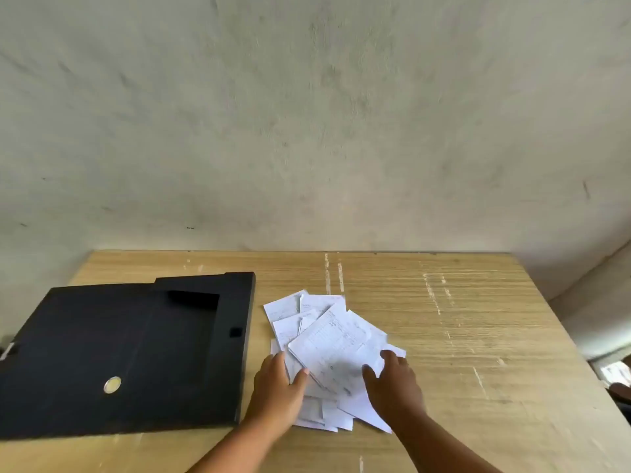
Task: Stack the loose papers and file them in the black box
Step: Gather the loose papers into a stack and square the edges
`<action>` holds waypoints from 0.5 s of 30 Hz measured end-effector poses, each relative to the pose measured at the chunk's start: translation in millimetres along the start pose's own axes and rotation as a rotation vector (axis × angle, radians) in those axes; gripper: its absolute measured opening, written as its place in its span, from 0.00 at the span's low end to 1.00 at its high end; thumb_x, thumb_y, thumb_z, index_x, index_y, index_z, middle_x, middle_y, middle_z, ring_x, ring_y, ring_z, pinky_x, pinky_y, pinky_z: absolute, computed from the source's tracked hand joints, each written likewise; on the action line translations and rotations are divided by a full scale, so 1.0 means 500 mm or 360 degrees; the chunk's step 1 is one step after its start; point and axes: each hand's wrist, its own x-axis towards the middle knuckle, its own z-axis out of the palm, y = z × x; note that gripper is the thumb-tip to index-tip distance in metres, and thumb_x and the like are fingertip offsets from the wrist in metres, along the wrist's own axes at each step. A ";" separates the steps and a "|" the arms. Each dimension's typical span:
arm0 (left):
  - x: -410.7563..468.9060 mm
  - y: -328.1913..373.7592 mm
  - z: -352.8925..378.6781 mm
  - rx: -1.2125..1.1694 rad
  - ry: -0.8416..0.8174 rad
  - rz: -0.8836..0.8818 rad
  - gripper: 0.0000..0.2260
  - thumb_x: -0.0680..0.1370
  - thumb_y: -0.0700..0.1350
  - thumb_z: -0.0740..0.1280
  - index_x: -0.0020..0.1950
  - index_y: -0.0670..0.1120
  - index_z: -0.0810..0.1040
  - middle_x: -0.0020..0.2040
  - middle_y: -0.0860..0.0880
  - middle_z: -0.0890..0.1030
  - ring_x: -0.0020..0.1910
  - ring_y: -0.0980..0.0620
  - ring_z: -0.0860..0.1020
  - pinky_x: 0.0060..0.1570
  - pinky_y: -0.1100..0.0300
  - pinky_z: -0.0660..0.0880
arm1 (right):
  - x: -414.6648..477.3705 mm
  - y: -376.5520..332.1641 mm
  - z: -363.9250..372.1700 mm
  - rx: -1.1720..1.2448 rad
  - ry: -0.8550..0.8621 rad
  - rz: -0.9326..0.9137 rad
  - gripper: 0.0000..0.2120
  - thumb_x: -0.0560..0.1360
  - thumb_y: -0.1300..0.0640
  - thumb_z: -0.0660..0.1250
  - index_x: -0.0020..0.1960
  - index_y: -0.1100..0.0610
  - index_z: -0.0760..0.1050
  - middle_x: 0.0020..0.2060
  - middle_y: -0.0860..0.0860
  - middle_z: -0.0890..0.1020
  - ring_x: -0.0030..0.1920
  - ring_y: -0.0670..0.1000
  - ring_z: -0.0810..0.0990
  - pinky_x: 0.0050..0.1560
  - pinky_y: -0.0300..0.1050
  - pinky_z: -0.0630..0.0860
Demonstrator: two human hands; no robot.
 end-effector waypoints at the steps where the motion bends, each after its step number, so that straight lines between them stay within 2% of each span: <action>1: 0.008 -0.009 0.007 -0.0024 0.0015 -0.0047 0.19 0.80 0.54 0.65 0.67 0.46 0.73 0.65 0.48 0.76 0.61 0.49 0.74 0.60 0.54 0.72 | 0.005 0.006 0.006 -0.0035 -0.0006 0.0081 0.28 0.80 0.44 0.60 0.76 0.55 0.64 0.72 0.54 0.71 0.72 0.57 0.68 0.68 0.54 0.69; 4: 0.023 -0.008 0.010 -0.0173 0.0066 -0.0280 0.19 0.76 0.54 0.68 0.61 0.44 0.75 0.59 0.47 0.78 0.58 0.45 0.76 0.56 0.49 0.75 | 0.014 0.009 0.019 0.0020 0.0006 0.0334 0.30 0.79 0.44 0.60 0.77 0.56 0.61 0.75 0.56 0.66 0.74 0.58 0.64 0.70 0.56 0.66; 8: 0.050 0.006 0.005 -0.0487 0.0085 -0.0334 0.13 0.76 0.53 0.71 0.56 0.50 0.75 0.56 0.50 0.81 0.56 0.45 0.79 0.54 0.50 0.76 | 0.034 0.003 0.035 0.0110 0.0020 0.0378 0.36 0.78 0.42 0.64 0.79 0.56 0.57 0.77 0.58 0.64 0.76 0.60 0.61 0.72 0.58 0.65; 10: 0.066 0.010 0.001 -0.0619 0.0007 -0.0322 0.15 0.76 0.54 0.70 0.59 0.49 0.77 0.58 0.49 0.83 0.56 0.46 0.80 0.52 0.52 0.75 | 0.047 -0.005 0.035 0.0104 0.0009 0.0284 0.38 0.78 0.41 0.64 0.81 0.55 0.55 0.78 0.57 0.63 0.77 0.61 0.60 0.74 0.59 0.64; 12: 0.078 0.013 -0.002 -0.0647 -0.0046 -0.0354 0.21 0.77 0.55 0.69 0.67 0.49 0.75 0.62 0.46 0.81 0.60 0.44 0.79 0.52 0.53 0.72 | 0.063 -0.016 0.038 0.0178 -0.0040 0.0188 0.40 0.77 0.41 0.65 0.81 0.56 0.54 0.78 0.56 0.64 0.77 0.61 0.60 0.75 0.59 0.63; 15: 0.090 0.015 -0.003 -0.0627 -0.0098 -0.0368 0.29 0.78 0.56 0.68 0.78 0.50 0.67 0.74 0.51 0.72 0.70 0.47 0.73 0.60 0.53 0.69 | 0.080 -0.033 0.039 0.0472 -0.0125 0.0136 0.41 0.74 0.40 0.68 0.81 0.54 0.58 0.74 0.54 0.71 0.74 0.60 0.68 0.73 0.61 0.67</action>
